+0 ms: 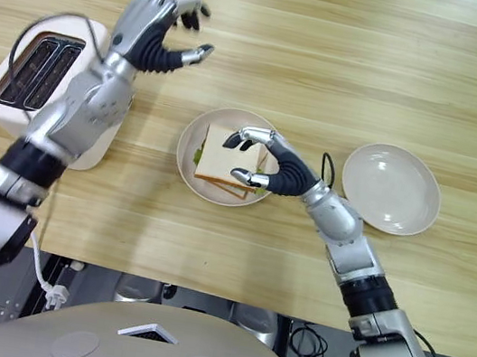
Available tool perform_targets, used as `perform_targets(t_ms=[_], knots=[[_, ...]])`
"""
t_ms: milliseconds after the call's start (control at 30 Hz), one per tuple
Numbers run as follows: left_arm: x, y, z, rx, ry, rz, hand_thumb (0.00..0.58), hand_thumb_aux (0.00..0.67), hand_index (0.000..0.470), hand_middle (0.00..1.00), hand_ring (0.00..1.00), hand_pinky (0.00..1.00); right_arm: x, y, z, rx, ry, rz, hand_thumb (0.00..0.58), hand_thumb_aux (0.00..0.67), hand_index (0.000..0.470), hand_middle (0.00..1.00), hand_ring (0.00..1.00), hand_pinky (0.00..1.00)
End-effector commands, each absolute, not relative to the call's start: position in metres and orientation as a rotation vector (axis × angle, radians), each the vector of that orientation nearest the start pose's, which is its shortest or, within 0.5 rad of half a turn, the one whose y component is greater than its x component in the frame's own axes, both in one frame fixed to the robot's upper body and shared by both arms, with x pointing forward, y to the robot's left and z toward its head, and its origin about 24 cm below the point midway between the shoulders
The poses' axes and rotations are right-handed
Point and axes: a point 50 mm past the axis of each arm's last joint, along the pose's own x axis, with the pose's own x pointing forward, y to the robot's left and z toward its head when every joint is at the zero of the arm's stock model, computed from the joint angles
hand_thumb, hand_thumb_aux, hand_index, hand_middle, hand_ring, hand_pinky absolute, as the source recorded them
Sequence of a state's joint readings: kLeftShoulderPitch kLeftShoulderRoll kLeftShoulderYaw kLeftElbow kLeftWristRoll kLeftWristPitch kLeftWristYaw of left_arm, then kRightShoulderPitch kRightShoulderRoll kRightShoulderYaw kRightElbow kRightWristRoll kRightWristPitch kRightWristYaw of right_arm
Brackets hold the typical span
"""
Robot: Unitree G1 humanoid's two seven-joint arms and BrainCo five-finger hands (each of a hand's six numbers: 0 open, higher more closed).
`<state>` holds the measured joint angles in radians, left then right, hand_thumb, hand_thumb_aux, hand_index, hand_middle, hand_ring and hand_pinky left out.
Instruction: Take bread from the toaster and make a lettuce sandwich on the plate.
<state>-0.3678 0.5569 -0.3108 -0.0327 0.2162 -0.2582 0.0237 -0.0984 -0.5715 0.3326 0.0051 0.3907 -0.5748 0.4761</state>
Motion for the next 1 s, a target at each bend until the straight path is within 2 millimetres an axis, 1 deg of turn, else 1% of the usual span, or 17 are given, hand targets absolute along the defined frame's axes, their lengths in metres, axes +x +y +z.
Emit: perform_targets(t_ms=[33,67,133,233,300,400,467,500,533,600,667,700,833,1000], knots=[[0.243,0.146,0.154,0.498,-0.506,-0.717,0.580,0.670,0.460,1.00,1.00,1.00,0.224,-0.163,0.096,-0.001,-0.334,0.950,0.580,0.670,0.460,1.00,1.00,1.00],[0.229,0.150,0.142,0.460,-0.414,-0.830,0.580,0.670,0.460,1.00,1.00,1.00,0.215,-0.162,0.084,-0.022,-0.257,1.013,0.580,0.670,0.460,1.00,1.00,1.00],[0.211,0.158,0.124,0.425,-0.279,-0.957,0.580,0.670,0.460,1.00,1.00,1.00,0.198,-0.161,0.066,-0.084,-0.142,1.116,0.580,0.670,0.460,1.00,1.00,1.00],[0.189,0.168,0.088,0.509,-0.065,-1.103,0.580,0.670,0.460,1.00,1.00,1.00,0.175,-0.156,0.045,-0.199,-0.008,1.266,0.580,0.670,0.460,1.00,1.00,1.00],[0.177,0.169,0.070,0.577,0.034,-1.177,0.580,0.670,0.460,1.00,1.00,1.00,0.169,-0.153,0.036,-0.307,0.037,1.305,0.580,0.670,0.460,1.00,1.00,1.00],[0.174,0.169,0.047,0.741,0.118,-1.213,0.580,0.670,0.460,1.00,1.00,1.00,0.172,-0.151,0.023,-0.513,0.066,1.298,0.580,0.670,0.460,1.00,1.00,1.00],[0.179,0.172,0.031,0.919,0.152,-1.197,0.580,0.670,0.460,1.00,1.00,1.00,0.177,-0.150,0.016,-0.593,0.067,1.266,0.580,0.670,0.460,1.00,1.00,1.00],[0.185,0.173,0.025,1.029,0.151,-1.175,0.580,0.670,0.460,1.00,1.00,1.00,0.182,-0.150,0.013,-0.663,0.062,1.234,0.580,0.670,0.460,1.00,1.00,1.00],[0.190,0.173,0.021,1.100,0.145,-1.158,0.580,0.670,0.460,1.00,1.00,1.00,0.187,-0.149,0.010,-0.721,0.055,1.201,0.580,0.670,0.460,1.00,1.00,1.00],[0.200,0.174,0.013,1.256,0.109,-1.106,0.580,0.670,0.460,1.00,1.00,1.00,0.195,-0.149,0.006,-0.809,0.039,1.155,0.580,0.670,0.460,1.00,1.00,1.00],[0.217,0.168,0.007,1.417,0.024,-1.021,0.580,0.670,0.460,1.00,1.00,1.00,0.208,-0.148,0.003,-0.929,0.010,1.089,0.580,0.670,0.460,1.00,1.00,1.00],[0.223,0.164,0.005,1.466,-0.016,-0.998,0.580,0.670,0.460,1.00,1.00,1.00,0.214,-0.147,0.003,-0.989,-0.007,1.057,0.580,0.670,0.460,1.00,1.00,1.00],[0.245,0.149,0.001,1.552,-0.131,-0.926,0.580,0.670,0.460,1.00,1.00,1.00,0.234,-0.144,-0.002,-1.149,-0.050,0.982,0.580,0.670,0.460,1.00,1.00,1.00],[0.272,0.139,-0.002,1.572,-0.188,-0.840,0.580,0.670,0.460,1.00,1.00,1.00,0.261,-0.145,-0.011,-1.307,-0.039,0.939,0.580,0.670,0.460,1.00,1.00,1.00]])
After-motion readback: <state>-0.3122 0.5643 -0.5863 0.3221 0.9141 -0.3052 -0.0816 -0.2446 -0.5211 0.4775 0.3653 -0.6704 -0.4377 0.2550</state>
